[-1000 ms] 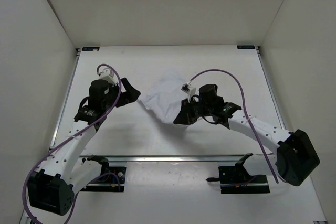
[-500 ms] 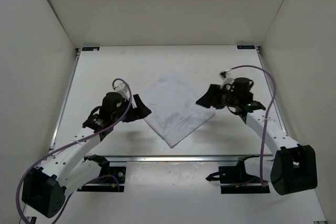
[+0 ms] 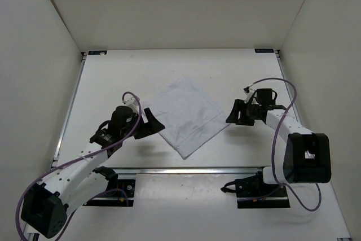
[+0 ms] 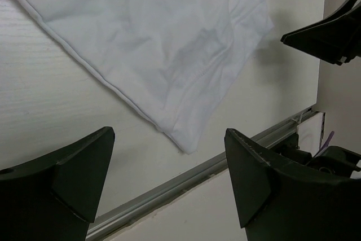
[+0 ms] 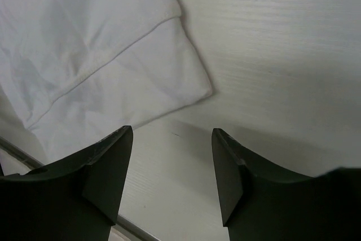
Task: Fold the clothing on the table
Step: Flatten the skirt out
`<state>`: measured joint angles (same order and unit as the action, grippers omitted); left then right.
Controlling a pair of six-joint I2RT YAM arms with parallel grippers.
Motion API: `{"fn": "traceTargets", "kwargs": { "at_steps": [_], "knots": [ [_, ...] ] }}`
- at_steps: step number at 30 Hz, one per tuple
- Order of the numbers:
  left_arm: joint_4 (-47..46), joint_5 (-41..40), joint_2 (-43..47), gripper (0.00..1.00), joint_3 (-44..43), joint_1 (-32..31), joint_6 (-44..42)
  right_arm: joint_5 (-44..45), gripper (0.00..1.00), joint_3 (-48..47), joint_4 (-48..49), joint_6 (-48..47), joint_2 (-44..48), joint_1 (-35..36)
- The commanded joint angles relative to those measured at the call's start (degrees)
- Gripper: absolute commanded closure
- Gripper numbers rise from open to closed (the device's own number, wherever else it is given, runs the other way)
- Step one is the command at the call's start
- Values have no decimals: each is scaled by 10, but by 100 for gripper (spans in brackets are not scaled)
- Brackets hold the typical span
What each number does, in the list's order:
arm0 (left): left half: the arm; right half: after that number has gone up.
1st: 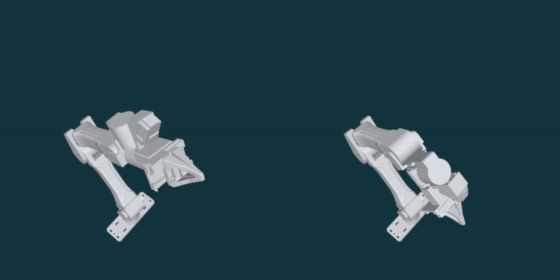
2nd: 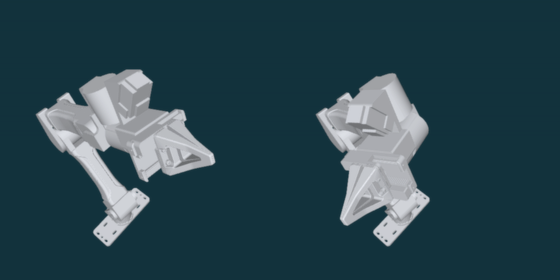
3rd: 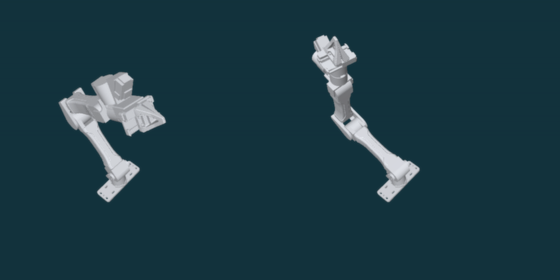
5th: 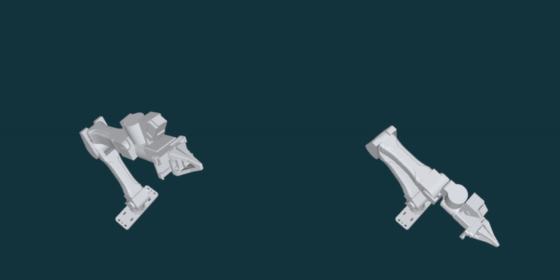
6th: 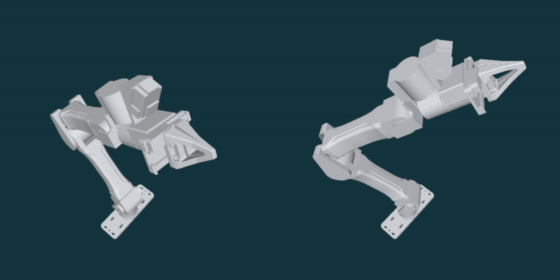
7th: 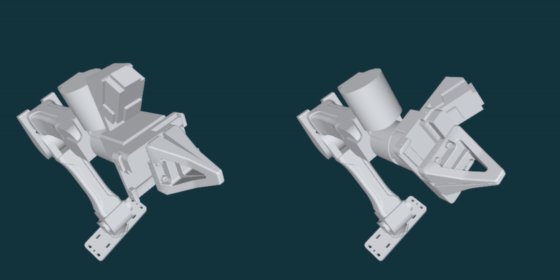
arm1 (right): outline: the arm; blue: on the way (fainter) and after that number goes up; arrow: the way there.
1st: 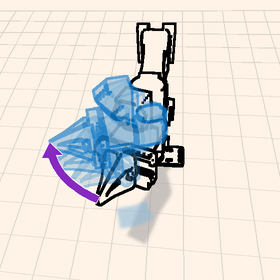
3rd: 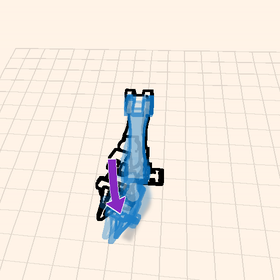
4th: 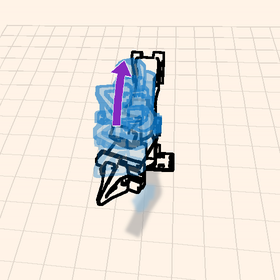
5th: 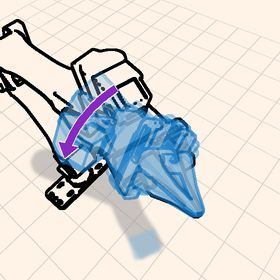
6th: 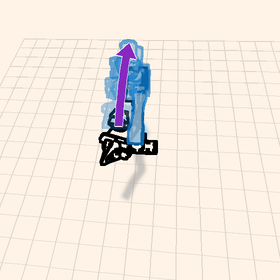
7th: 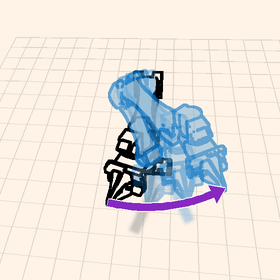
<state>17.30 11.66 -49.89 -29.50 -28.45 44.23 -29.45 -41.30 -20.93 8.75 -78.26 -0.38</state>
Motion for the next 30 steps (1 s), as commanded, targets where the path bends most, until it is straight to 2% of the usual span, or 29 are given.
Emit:
{"fn": "traceTargets", "kwargs": {
  "at_steps": [1, 5, 10, 12, 19, 25, 28, 30],
  "knots": [
    [-12, 15, 12, 10, 10, 5, 9, 4, 45, 3, 24, -8, -15, 18],
    [-13, 19, 20, 10, 15, 11, 3, 25, 41, 1, 31, -13, -21, 37],
    [-14, 20, 23, 10, 15, 19, 0, 46, 39, 0, 40, -16, -32, 29],
    [-17, 23, 22, 10, 11, 18, -6, 51, 40, -6, 37, -18, -44, 24],
    [-10, 18, 3, 9, 4, 16, -17, 50, 53, -19, 68, -10, -85, 35],
    [-11, 22, -2, 10, 3, 23, -25, 54, 56, -33, 76, -11, -112, 47],
    [-5, 21, -11, 9, -6, 21, -29, 49, 69, -42, 70, -11, -129, 50],
    [-6, 19, -14, 10, -7, 20, -32, 51, 91, -48, 67, -12, -139, 56]
  ]
}}
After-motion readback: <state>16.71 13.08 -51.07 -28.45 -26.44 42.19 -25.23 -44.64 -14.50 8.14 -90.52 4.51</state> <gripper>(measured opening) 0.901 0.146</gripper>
